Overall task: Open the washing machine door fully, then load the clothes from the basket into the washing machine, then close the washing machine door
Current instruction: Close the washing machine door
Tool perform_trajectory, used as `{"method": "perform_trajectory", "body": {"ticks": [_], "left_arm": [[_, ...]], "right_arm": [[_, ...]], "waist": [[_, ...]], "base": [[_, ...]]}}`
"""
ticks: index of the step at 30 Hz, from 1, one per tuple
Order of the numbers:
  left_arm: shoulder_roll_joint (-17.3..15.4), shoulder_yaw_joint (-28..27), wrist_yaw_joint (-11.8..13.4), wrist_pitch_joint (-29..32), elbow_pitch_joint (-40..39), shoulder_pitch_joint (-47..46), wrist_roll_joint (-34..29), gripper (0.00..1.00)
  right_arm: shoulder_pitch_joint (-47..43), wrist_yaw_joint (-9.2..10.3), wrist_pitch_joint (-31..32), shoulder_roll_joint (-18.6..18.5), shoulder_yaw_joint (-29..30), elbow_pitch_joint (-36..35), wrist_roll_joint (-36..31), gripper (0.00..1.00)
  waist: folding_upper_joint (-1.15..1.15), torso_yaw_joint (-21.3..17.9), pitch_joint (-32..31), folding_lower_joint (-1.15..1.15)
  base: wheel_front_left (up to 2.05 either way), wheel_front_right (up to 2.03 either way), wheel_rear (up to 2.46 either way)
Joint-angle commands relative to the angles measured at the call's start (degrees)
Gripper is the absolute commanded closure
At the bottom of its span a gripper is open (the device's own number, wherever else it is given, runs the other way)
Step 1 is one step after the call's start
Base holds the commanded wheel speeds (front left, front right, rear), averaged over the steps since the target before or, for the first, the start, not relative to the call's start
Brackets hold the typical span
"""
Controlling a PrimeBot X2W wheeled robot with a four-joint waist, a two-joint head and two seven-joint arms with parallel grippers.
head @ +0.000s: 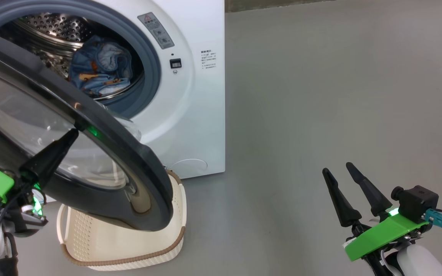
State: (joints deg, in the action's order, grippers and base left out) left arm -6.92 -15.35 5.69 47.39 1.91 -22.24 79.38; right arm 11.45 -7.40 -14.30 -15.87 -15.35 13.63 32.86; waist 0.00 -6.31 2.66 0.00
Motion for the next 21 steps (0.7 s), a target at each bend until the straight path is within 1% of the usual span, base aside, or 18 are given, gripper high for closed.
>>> {"method": "perform_trajectory", "body": {"ticks": [1,12,16,20,21], "left_arm": [[-1.8,-1.6,-0.7,-0.2,-1.3,-2.3,-0.5,1.0],[-2.6,-1.2,-1.7,-0.2,-1.4,-1.5,-1.7,1.0],[-3.2,-1.3,-2.4,-0.4,-2.2,-0.7,-2.4,1.0],[-3.8,-1.6,-3.5,-2.0,-2.9,0.1,-4.3,1.0],[-4.0,-1.4,-4.0,-2.5,-3.1,0.4,-5.1,0.9]], "right_arm": [[0.6,-0.09,-0.7,-0.2,-0.5,-1.5,-0.3,0.0],[0.2,-0.09,-0.7,0.0,-0.2,-1.5,-0.4,0.0],[0.1,-0.09,-0.7,-0.1,0.0,-1.5,-0.4,0.0],[0.0,-0.09,-0.7,0.0,0.1,-1.5,-0.4,0.0],[0.0,-0.09,-0.7,0.0,0.2,-1.6,-0.4,0.0]], "waist": [[0.0,0.5,0.0,0.0],[0.0,3.6,-0.9,0.0],[0.0,4.7,-1.2,0.0],[0.0,5.4,-1.5,0.0],[0.0,5.6,-1.6,0.0]], "base": [[0.0,0.0,0.0],[0.0,0.0,0.0],[0.0,0.0,0.0],[0.0,0.0,0.0],[0.0,0.0,0.0]]}}
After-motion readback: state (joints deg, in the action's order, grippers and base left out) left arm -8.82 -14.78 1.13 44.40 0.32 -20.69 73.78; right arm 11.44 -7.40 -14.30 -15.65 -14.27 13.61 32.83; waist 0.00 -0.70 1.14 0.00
